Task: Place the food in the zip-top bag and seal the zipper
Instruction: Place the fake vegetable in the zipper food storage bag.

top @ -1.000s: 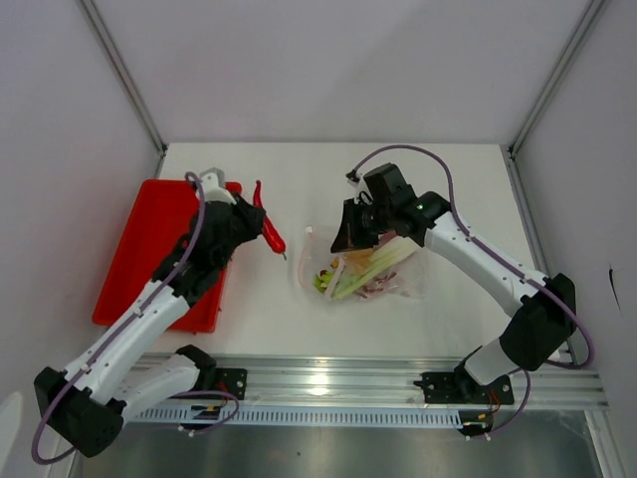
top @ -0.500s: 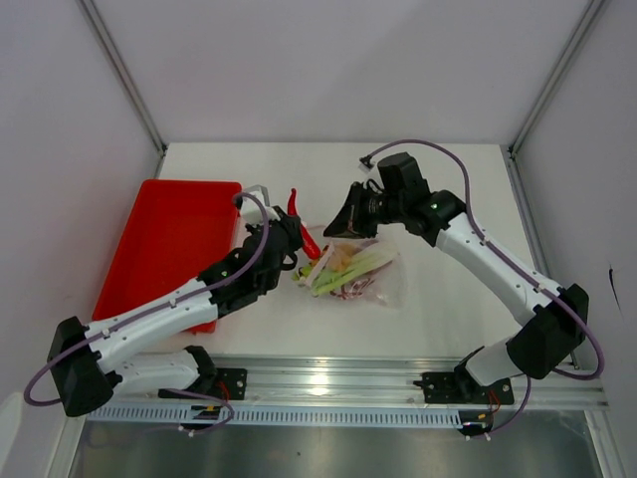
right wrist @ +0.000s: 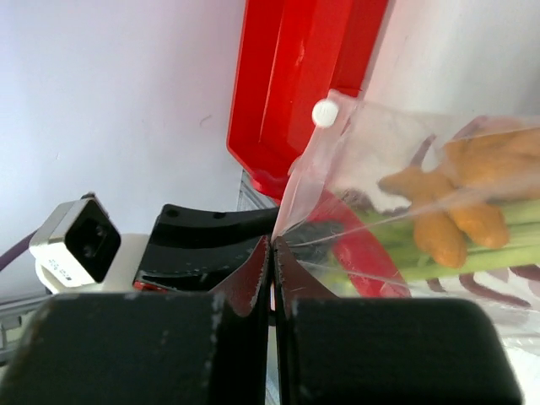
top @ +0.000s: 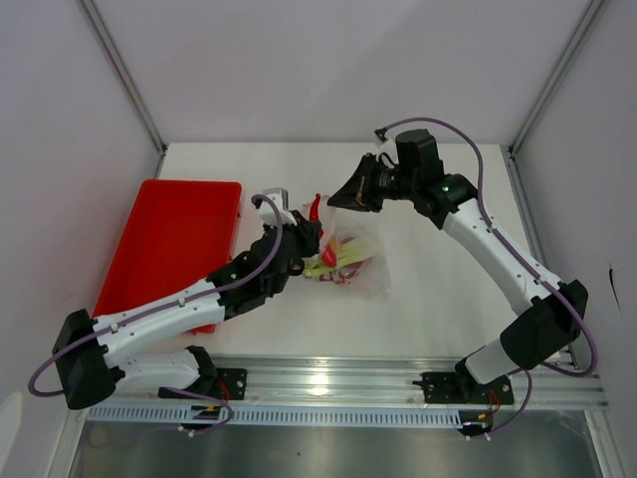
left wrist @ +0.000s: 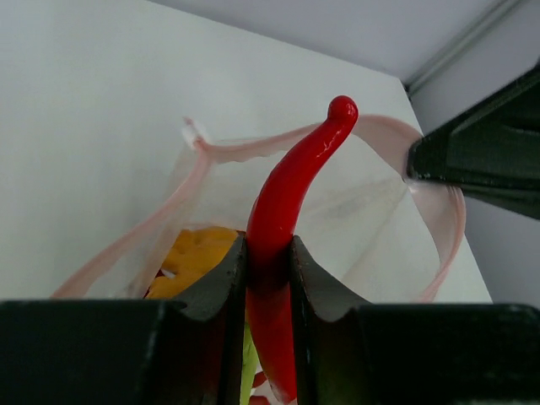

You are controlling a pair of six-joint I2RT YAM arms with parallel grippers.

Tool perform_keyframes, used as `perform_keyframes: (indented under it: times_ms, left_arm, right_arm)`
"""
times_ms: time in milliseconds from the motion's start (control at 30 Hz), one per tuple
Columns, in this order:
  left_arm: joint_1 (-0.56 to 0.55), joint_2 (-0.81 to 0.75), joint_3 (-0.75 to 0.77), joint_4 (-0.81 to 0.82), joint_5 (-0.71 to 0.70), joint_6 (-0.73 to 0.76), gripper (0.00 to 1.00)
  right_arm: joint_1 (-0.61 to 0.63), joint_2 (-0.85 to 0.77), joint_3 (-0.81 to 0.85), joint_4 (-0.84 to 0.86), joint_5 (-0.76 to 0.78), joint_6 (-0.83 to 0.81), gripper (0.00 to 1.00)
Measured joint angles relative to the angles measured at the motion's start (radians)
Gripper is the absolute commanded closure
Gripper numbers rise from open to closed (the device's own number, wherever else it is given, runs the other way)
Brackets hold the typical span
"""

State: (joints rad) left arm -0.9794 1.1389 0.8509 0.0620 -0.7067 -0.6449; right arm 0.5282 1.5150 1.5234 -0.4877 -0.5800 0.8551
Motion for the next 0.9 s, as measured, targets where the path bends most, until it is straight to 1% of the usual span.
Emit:
perform_keyframes:
  times_ms: [167,267,333,367,400,433,467,533,567,600,700,767,900]
  left_arm:
    - [0.024,0.0,0.002,-0.049,0.171,-0.003,0.99]
    - [0.031,-0.001,0.009,-0.101,0.24,-0.013,0.99]
    - [0.04,-0.002,0.016,-0.131,0.274,-0.03,0.94]
    - [0.047,-0.004,0.018,-0.141,0.292,-0.038,0.77]
    - [0.056,-0.006,0.018,-0.154,0.312,-0.05,0.64]
    - [0.067,-0.009,0.018,-0.167,0.33,-0.061,0.54]
    - [0.077,-0.011,0.017,-0.178,0.352,-0.071,0.35]
    - [0.092,-0.017,0.014,-0.192,0.383,-0.085,0.25]
    - [0.097,-0.023,0.011,-0.194,0.399,-0.09,0.12]
    - [0.099,-0.03,0.01,-0.2,0.406,-0.088,0.09]
    - [0.105,-0.063,0.01,-0.21,0.423,-0.087,0.07]
    - [0.109,-0.092,0.01,-0.225,0.423,-0.075,0.04]
    - [0.116,-0.162,0.014,-0.287,0.409,-0.035,0.04]
  right_arm:
    - [0.002,0.0,0.005,-0.001,-0.008,-0.04,1.0]
    - [0.003,0.0,0.004,0.0,-0.007,-0.063,1.0]
    - [0.005,-0.005,-0.005,0.001,-0.007,-0.071,1.0]
    - [0.006,-0.007,-0.01,0.001,-0.006,-0.072,1.0]
    - [0.007,-0.011,-0.016,0.002,-0.005,-0.074,1.0]
    - [0.008,-0.016,-0.02,0.001,-0.004,-0.075,1.0]
    - [0.008,-0.02,-0.021,0.0,-0.003,-0.076,1.0]
    - [0.008,-0.026,-0.021,0.005,0.003,-0.082,1.0]
    - [0.008,-0.028,-0.021,0.006,0.006,-0.086,1.0]
    - [0.008,-0.031,-0.021,0.006,0.008,-0.089,1.0]
    - [0.008,-0.032,-0.021,0.006,0.009,-0.09,1.0]
    - [0.008,-0.033,-0.021,0.006,0.011,-0.093,1.0]
    - [0.01,-0.034,-0.021,0.0,0.019,-0.109,1.0]
